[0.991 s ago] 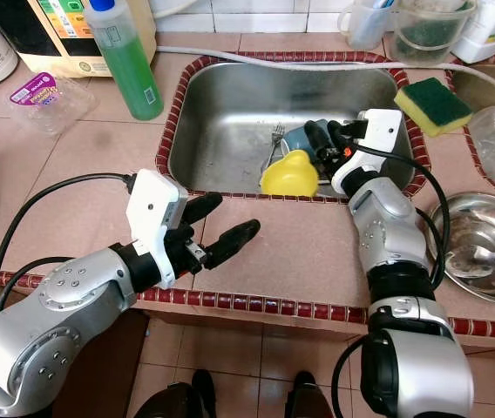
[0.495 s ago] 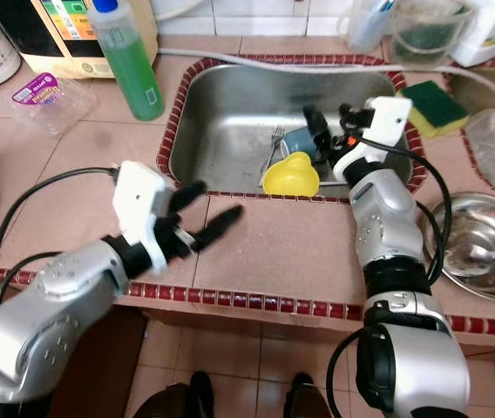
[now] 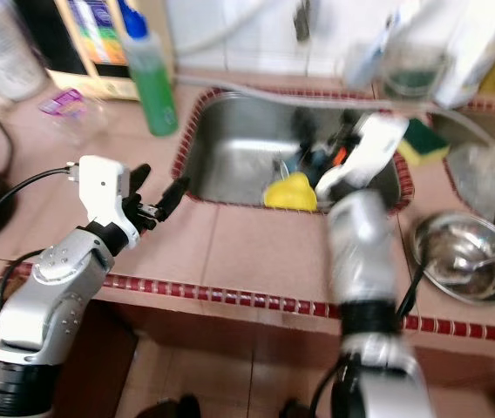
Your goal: Kitchen organization
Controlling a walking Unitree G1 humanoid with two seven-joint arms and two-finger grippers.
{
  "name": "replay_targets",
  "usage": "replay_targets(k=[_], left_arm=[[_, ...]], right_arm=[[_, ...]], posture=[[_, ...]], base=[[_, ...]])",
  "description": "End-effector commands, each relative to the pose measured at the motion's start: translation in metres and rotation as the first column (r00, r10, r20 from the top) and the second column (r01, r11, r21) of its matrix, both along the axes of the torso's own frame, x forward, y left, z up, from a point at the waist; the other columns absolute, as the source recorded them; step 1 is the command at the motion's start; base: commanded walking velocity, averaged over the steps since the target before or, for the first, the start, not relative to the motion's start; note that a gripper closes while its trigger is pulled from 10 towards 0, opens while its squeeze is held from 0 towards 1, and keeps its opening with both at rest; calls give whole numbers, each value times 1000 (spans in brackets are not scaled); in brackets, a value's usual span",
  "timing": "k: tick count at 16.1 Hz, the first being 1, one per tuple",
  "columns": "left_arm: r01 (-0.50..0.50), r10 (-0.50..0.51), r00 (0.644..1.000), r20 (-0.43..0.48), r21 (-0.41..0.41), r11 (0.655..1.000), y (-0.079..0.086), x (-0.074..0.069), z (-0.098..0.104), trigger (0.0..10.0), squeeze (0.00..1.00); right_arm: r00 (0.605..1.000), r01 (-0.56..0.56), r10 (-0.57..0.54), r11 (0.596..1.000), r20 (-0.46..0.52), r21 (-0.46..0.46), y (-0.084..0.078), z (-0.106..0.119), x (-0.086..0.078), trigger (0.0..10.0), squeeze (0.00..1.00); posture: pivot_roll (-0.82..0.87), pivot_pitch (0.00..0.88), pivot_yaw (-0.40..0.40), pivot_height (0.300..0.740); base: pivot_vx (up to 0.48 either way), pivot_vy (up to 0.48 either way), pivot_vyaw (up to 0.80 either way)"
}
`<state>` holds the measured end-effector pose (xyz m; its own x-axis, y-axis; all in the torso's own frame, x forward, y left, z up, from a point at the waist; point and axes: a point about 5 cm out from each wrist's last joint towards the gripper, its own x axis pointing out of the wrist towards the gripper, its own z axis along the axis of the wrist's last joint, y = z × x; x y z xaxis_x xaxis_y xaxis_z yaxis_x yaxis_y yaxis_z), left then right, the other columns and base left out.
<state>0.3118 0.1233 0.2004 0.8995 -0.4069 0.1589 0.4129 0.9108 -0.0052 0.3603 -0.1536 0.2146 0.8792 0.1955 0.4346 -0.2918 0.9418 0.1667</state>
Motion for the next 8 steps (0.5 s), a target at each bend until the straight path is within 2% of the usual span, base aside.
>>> replay_targets(k=[1, 3, 4, 6, 8], left_arm=[[-20, 20, 1000, 0, 5, 1000, -1, -1, -8, 10000, 0], [-48, 48, 999, -4, -59, 997, 4, 3, -21, 10000, 0], [-52, 52, 999, -8, -72, 996, 5, 3, -24, 10000, 0], [-78, 79, 997, 5, -77, 994, 5, 1, -38, 10000, 0], [-56, 55, 998, -10, -65, 996, 0, -3, -46, 10000, 0]], right_arm=[[1000, 4, -4, 1000, 22, -14, 4, -1, -6, 10000, 1000], [999, 19, -20, 999, -31, -29, 10, -25, -21, 10000, 1000], [999, 24, -26, 999, -41, -28, 11, -29, -24, 10000, 1000], [996, 54, -57, 998, -66, -43, 12, -41, -37, 10000, 1000], [996, 60, -63, 997, -67, -43, 13, -46, -43, 10000, 1000]], posture=[[-68, 64, 43, 740], [-71, 49, 42, 740], [-74, 44, 43, 740], [-81, 38, 44, 740], [-84, 41, 44, 740]], base=[[0, 0, 0], [0, 0, 0], [0, 0, 0], [0, 0, 0], [0, 0, 0]])
